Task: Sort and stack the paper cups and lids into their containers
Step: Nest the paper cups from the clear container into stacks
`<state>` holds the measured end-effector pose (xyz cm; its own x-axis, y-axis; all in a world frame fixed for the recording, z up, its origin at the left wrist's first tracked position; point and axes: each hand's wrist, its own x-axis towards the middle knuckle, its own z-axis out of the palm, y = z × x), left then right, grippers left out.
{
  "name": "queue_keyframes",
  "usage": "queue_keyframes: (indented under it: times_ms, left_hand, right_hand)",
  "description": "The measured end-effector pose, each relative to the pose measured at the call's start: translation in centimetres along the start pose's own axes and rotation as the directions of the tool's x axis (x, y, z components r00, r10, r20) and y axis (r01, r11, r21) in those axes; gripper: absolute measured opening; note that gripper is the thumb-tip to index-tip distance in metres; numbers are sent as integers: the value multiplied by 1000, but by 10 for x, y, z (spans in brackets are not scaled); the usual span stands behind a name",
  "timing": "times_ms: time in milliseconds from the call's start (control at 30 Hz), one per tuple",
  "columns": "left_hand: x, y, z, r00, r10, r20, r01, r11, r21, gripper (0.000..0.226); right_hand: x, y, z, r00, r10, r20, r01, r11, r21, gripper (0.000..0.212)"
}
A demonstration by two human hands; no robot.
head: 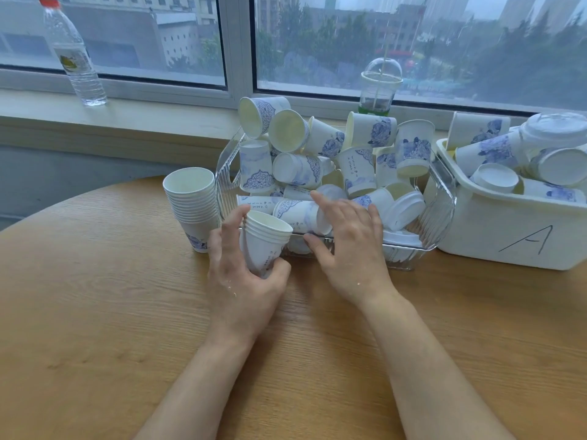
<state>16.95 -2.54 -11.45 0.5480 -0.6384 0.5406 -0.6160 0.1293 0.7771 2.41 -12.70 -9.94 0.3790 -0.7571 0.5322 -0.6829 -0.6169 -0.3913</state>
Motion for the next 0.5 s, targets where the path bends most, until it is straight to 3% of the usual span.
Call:
queue_keyframes:
  times_ms: [167,300,500]
  left_hand:
    - [1,0,-1,999,30,-20,-31,999,-20,86]
    - [1,1,-2,998,58,-32,-59,998,-22,85]
    - [-1,2,1,988,154,6,-154,988,-22,78]
  right_hand:
    - [-1,3,-5,985,57,-162,-27,983,183,52]
    - [-8,-4,-15,916,195,-351,-44,917,396,48]
    - [-23,-19,-9,902,236,-362,5,833,554,43]
